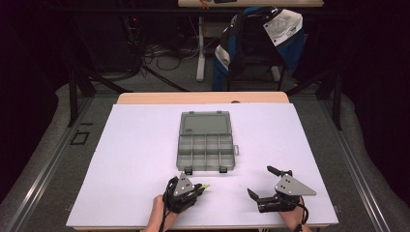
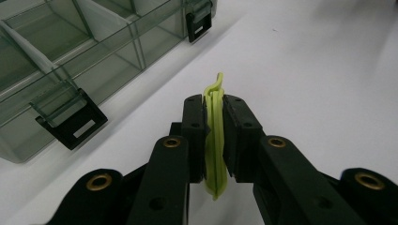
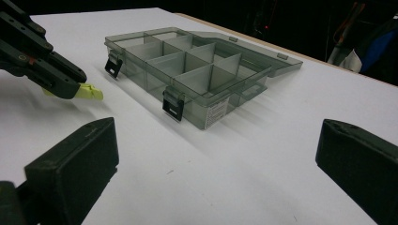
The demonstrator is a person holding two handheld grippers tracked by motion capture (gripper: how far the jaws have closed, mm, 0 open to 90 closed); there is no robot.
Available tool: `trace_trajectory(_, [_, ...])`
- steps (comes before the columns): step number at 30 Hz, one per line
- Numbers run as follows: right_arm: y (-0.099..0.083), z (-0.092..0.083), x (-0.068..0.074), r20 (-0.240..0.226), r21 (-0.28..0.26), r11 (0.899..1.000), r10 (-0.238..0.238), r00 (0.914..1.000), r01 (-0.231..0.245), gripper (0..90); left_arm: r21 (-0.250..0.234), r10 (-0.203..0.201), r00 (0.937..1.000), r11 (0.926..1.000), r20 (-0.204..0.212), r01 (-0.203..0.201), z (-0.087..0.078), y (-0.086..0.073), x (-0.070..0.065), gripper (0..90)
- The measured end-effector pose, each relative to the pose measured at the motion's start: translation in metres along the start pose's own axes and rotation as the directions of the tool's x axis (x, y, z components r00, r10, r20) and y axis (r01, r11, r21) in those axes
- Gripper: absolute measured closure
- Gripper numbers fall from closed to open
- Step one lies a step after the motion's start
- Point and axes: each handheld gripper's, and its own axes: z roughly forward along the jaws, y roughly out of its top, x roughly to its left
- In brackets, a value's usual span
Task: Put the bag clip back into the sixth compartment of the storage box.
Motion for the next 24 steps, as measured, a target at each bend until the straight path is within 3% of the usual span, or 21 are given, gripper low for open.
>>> trace_trajectory(24, [-0.001,-0.001,-0.004,0.019,-0.007,1.0,0.016,0.9997,-0.016,0.0,-0.03,-0.015,0.9994,0.9994,-0.03,0.015,-0.01,0.003,0.018,79.8])
